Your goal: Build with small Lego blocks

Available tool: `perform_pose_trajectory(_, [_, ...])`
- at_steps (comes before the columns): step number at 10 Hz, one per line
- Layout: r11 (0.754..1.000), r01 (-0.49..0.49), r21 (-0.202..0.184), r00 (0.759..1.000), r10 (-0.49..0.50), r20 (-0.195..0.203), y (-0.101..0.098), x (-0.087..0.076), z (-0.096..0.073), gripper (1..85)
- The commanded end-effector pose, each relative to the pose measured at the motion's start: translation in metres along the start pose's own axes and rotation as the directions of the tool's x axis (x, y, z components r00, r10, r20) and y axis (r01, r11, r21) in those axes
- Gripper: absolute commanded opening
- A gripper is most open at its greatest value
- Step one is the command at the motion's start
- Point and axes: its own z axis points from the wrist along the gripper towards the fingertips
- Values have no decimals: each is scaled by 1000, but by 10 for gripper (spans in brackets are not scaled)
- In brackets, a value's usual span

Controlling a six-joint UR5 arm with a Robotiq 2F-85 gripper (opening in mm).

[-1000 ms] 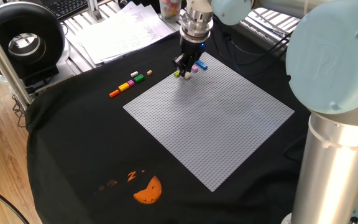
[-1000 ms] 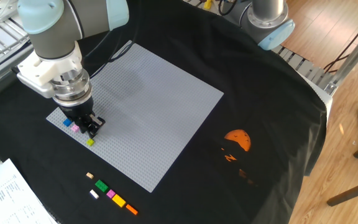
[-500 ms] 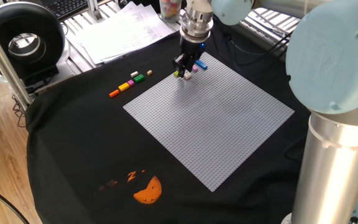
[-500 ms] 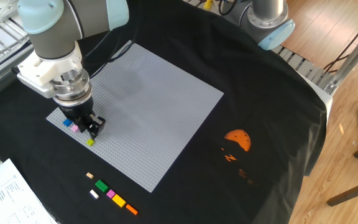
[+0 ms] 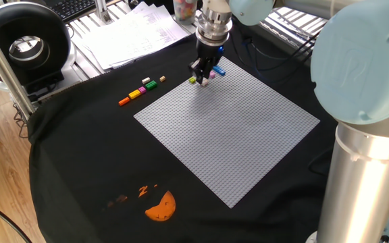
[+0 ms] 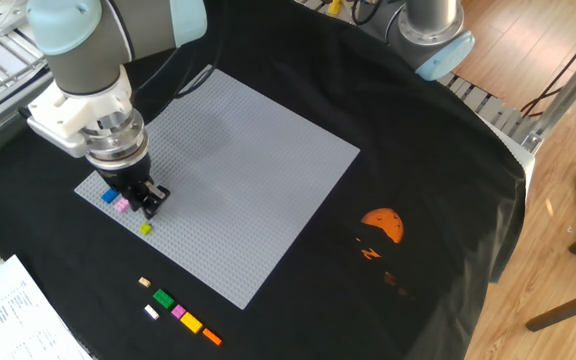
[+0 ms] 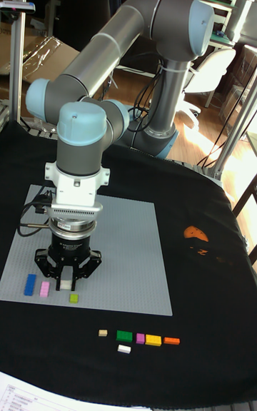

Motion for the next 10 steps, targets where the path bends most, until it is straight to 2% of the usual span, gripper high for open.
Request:
perform_pose_trajectory(1, [1000, -12, 6, 1000, 12, -27, -3, 7, -3, 327])
perform_pose_trajectory(6, [1000, -5, 2, 999, 5, -37, -1, 9, -6, 323])
perform_pose_trajectory(10, [1000, 1, 11, 1000, 0, -8, -4, 1, -2, 333])
